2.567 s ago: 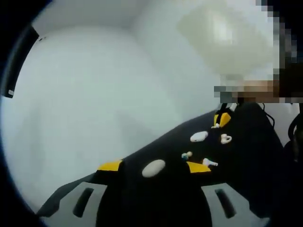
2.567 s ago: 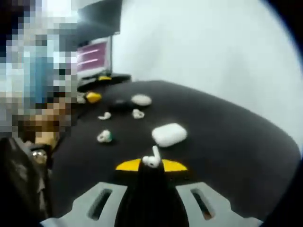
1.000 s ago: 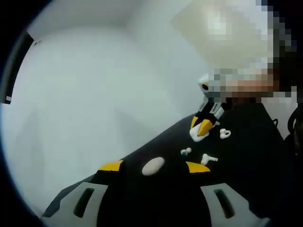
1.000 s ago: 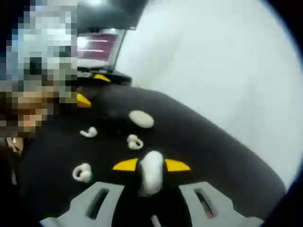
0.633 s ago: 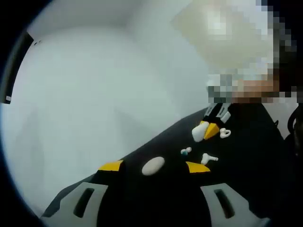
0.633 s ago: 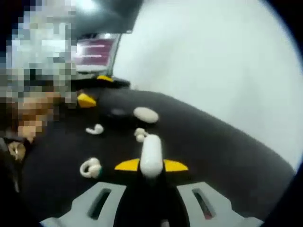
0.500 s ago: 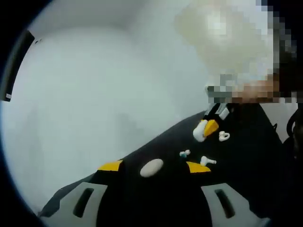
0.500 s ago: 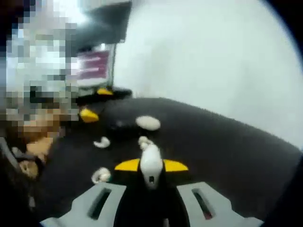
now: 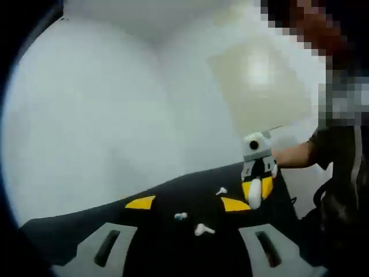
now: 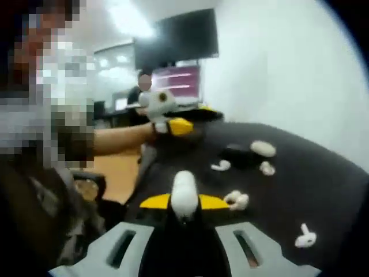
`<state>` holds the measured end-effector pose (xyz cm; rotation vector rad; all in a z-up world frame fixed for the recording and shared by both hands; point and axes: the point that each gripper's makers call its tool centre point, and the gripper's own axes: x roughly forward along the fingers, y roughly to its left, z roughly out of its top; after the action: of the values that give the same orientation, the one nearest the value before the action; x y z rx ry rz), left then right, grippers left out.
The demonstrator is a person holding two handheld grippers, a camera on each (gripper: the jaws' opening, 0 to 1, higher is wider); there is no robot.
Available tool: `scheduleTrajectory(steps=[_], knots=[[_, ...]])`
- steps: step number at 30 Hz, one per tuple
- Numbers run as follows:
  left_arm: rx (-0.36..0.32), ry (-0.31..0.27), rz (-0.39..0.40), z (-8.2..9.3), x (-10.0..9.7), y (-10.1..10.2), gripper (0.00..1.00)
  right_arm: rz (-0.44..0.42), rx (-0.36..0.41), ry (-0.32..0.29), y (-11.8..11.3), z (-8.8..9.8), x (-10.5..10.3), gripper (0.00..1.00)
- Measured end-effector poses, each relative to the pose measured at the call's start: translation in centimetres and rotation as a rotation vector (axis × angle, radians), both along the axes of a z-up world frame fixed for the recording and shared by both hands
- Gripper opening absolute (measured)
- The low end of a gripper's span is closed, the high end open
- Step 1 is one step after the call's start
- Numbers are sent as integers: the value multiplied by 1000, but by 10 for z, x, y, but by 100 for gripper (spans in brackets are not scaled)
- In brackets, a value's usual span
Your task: Pick up three earphones and place each one into its charging case using tactile feedback, ensure that each earphone is properly inserted and securely positioned inside the case.
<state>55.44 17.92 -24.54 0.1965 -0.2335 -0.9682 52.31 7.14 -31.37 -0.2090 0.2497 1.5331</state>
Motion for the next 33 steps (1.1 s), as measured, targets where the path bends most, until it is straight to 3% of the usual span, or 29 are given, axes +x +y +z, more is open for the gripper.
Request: scheduleTrajectory(steps=[2,4,5,6,8,13,16,18,20,23,26,29,33], knots=[[7,87,-46,-6,-6,-12,38,5,30,8,-2,-2,1,19],[3,82,-56,-1,-11,-24,36,-7,-6,16,-2,-8,4,21],[1,83,-62,0,-13,-28,36,-7,-13,-19,-2,-9,4,20],[3,101,-73,1,-16,-37,36,7,-12,-71,-1,-9,4,20],[23,151,-130,-2,-27,-57,35,5,-8,-63,-1,-9,3,20],[183,297,-256,-38,-42,-104,28,27,2,-88,0,-9,0,18],[245,297,-223,-52,-30,-115,29,36,10,-124,1,-8,-2,18],[236,287,-226,-54,-28,-120,27,43,15,-149,2,-8,-4,18],[218,329,-252,-55,-30,-123,16,46,18,-171,2,-7,-5,18],[215,334,-253,-52,-32,-122,16,46,18,-180,2,-7,-3,18],[168,491,-270,-52,-37,-119,14,68,18,-180,3,-7,-6,18],[100,630,-295,-47,-38,-117,14,87,24,-220,5,-6,-11,18],[61,677,-299,-45,-37,-116,14,85,28,-238,5,-5,-10,18]])
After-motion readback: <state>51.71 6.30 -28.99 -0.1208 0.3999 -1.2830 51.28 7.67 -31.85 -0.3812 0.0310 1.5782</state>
